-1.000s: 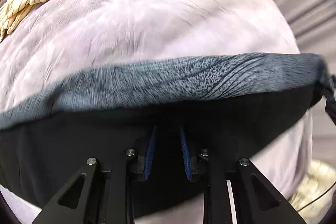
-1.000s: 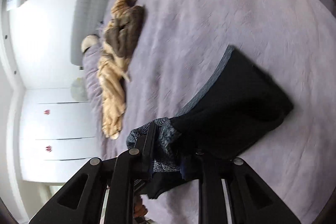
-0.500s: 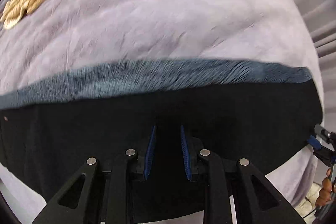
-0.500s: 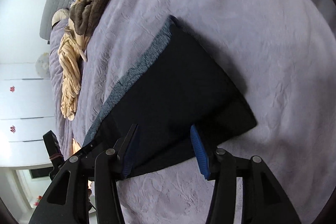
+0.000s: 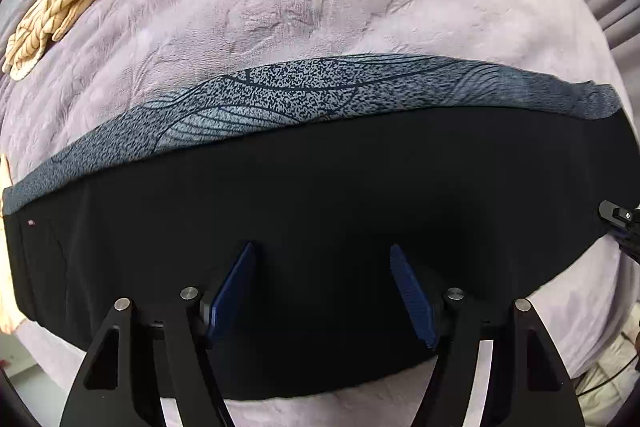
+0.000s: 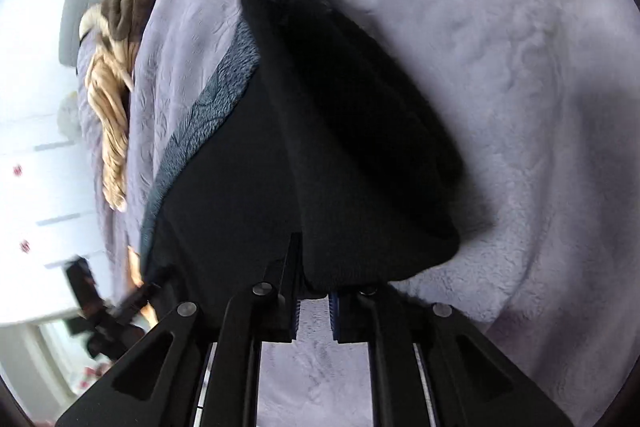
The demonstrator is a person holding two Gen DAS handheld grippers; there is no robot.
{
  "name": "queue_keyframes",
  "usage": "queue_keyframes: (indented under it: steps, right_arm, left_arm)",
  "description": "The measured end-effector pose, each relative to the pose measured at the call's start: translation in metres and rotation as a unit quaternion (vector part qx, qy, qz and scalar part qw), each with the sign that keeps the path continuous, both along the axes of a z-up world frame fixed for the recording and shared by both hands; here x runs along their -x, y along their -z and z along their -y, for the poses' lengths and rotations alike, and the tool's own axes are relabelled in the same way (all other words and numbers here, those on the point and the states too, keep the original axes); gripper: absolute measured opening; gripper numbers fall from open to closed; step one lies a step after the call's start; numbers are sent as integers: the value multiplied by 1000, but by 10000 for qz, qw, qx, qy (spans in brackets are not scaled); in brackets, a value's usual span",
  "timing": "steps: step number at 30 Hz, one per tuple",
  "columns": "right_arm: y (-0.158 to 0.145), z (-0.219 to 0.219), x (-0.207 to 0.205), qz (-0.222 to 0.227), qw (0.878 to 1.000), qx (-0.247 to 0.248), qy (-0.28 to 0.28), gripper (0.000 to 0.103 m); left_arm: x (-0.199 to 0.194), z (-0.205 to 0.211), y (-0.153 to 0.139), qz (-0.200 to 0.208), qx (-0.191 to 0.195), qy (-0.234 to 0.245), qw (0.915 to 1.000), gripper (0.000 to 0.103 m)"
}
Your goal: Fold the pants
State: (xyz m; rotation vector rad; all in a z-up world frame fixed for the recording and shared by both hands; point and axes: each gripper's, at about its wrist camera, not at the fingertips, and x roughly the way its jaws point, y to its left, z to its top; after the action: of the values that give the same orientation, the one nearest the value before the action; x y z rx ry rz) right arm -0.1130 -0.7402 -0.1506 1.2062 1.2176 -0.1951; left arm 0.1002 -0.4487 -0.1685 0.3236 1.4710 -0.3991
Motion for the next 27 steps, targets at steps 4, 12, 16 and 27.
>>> queue_keyframes:
  steps: [4, 12, 16, 27]
  right_arm:
    - [-41, -2, 9, -16, 9976, 652, -232, 22]
    - [-70, 6, -48, 210, 9776, 1848, -981, 21]
    - [-37, 23, -41, -329, 9885, 1355, -581, 14]
    - [-22, 25, -6, 508, 9977, 288, 348, 58]
  left_arm:
    - [-4, -4, -24, 254, 232, 16, 9994, 71]
    - [-44, 40, 12, 500, -85, -196, 9985, 74]
    - [-34, 19, 6, 385, -27, -459, 9982, 74]
    - [-9, -2, 14, 323, -211, -517, 9979, 83]
